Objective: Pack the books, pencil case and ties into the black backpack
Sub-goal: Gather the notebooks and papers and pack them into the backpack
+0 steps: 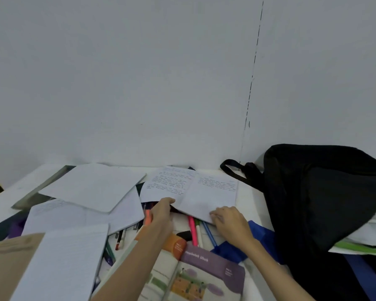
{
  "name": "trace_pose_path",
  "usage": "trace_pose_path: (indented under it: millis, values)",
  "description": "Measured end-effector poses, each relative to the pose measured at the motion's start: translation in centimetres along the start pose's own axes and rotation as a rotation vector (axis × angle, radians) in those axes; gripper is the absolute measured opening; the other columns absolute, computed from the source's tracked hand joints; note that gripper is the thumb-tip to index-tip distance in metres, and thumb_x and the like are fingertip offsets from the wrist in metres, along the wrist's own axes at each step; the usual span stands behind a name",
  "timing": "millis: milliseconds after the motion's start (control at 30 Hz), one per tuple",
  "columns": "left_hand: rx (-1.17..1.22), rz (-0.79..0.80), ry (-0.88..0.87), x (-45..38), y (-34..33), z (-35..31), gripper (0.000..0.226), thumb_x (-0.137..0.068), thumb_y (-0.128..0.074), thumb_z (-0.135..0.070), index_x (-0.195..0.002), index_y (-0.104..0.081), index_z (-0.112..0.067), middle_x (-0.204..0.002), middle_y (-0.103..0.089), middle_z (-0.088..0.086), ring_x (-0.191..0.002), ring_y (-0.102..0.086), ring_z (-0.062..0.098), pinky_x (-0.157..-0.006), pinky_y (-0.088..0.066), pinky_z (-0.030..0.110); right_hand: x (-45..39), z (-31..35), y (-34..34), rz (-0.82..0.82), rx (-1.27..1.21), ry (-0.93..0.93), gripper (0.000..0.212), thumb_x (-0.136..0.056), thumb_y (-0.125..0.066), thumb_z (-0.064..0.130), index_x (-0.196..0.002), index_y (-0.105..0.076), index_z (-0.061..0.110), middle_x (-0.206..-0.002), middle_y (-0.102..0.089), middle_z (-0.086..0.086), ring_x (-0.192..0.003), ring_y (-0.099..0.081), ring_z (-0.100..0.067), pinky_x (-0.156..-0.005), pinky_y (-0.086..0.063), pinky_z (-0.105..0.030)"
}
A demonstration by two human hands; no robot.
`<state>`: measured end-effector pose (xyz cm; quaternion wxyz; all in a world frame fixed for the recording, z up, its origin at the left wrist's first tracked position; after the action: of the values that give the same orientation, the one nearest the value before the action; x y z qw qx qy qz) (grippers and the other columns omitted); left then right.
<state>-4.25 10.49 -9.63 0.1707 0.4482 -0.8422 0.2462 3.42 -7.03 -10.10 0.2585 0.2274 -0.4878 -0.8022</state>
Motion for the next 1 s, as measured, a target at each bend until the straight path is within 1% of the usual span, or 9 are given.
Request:
trace_pose_path:
  millis: [133,233,333,400,500,600,767,900,1000]
  values:
    - [-0.183,0.135,-0.213,-0.3,-1.0,-1.2,0.049,-0.088,-0.050,0.005,-0.133,-0.039,-0.013,-0.110,-0.055,0.010,-0.104,-0.052,0.025,-0.080,-0.041,0.035,-0.3,-0.7,0.8,-0.071,-0.160,-0.120,0.044,-0.097,-0.043,0.036,-0.073,-0.063,0.004,-0.073,-0.065,-0.003,-0.069,-0.053,-0.016,-0.063,-0.039,-0.029]
    - [-0.517,0.275,-0.447,0.2,-2.0,-2.0,0.042,-0.086,-0.044,0.011,-0.110,-0.053,-0.022,-0.099,-0.056,0.005,-0.085,-0.053,0.017,-0.068,-0.044,0.026,-0.5,-1.5,1.4,-0.063,-0.288,-0.273,0.052,-0.096,-0.044,0.044,-0.053,-0.047,0.014,-0.054,-0.049,0.005,-0.055,-0.042,-0.010,-0.055,-0.031,-0.025]
    - [-0.823,0.433,-0.568,0.3,-3.1,-1.6,0.037,-0.084,-0.040,-0.003,-0.101,-0.070,-0.016,-0.093,-0.057,-0.009,-0.091,-0.051,0.014,-0.068,-0.038,0.014,-0.8,-2.2,1.6,-0.029,-0.517,-0.395,0.054,-0.095,-0.035,0.057,-0.077,-0.074,0.024,-0.076,-0.067,0.010,-0.064,-0.057,-0.011,-0.072,-0.044,-0.027]
    - [-0.921,0.451,-0.567,-0.1,-3.5,-1.2,0.040,-0.077,-0.040,-0.011,-0.102,-0.072,-0.008,-0.100,-0.057,-0.005,-0.092,-0.050,0.012,-0.062,-0.035,0.004,-0.7,-2.6,2.0,-0.080,-0.770,-0.499,0.059,-0.092,-0.029,0.063,-0.089,-0.072,0.023,-0.091,-0.071,0.004,-0.079,-0.063,-0.015,-0.086,-0.049,-0.032]
    - [-0.893,0.364,-0.527,-1.5,-3.5,-0.7,0.031,-0.086,-0.046,0.003,-0.111,-0.063,-0.005,-0.107,-0.055,0.007,-0.079,-0.049,0.011,-0.049,-0.036,0.006,-0.5,-3.5,2.2,-0.182,-0.917,-0.605,0.049,-0.095,-0.039,0.052,-0.093,-0.065,0.011,-0.085,-0.067,-0.005,-0.079,-0.061,-0.019,-0.077,-0.049,-0.034]
    - [-0.756,0.327,-0.378,-2.1,-3.4,-0.3,0.033,-0.087,-0.062,-0.004,-0.117,-0.049,-0.007,-0.109,-0.054,0.007,-0.092,-0.054,0.017,-0.061,-0.044,0.014,0.0,-4.0,1.7,-0.148,-0.736,-0.642,0.029,-0.090,-0.060,0.027,-0.109,-0.057,0.005,-0.095,-0.063,-0.007,-0.079,-0.058,-0.018,-0.065,-0.046,-0.029]
    - [-0.624,0.595,-0.038,-0.5,-5.0,-0.2,0.015,-0.093,-0.052,-0.005,-0.104,-0.060,0.000,-0.101,-0.066,0.011,-0.080,-0.059,0.017,-0.061,-0.049,0.021,-0.1,-3.7,2.2,-0.105,-0.588,-0.683,0.029,-0.088,-0.062,0.015,-0.112,-0.049,0.007,-0.103,-0.055,-0.008,-0.092,-0.054,-0.021,-0.079,-0.047,-0.033]
    - [-0.620,0.675,-0.119,0.0,-4.6,-1.0,0.020,-0.095,-0.051,-0.006,-0.111,-0.061,-0.010,-0.109,-0.067,0.007,-0.092,-0.062,0.019,-0.070,-0.051,0.025,-0.4,-4.2,2.7,-0.074,-1.003,-0.737,0.035,-0.085,-0.068,0.018,-0.109,-0.056,-0.003,-0.104,-0.066,-0.009,-0.093,-0.062,-0.021,-0.078,-0.053,-0.034]
    - [-0.619,0.689,-0.242,0.5,-4.4,-2.1,0.027,-0.092,-0.056,-0.005,-0.117,-0.059,-0.014,-0.112,-0.067,0.002,-0.100,-0.063,0.015,-0.077,-0.051,0.022,-0.6,-3.2,5.0,-0.167,-1.001,-0.586,0.022,-0.087,-0.058,0.000,-0.107,-0.056,0.009,-0.095,-0.063,-0.002,-0.084,-0.058,-0.013,-0.063,-0.045,-0.026]
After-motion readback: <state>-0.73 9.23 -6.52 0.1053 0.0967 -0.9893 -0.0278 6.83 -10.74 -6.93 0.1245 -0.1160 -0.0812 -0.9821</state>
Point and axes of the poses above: each hand's wrist, its own x-axis away from the middle knuckle, its own y-axis out of the back of the hand, z = x × y, the point moved 3 cm from there along -x, towards the middle knuckle
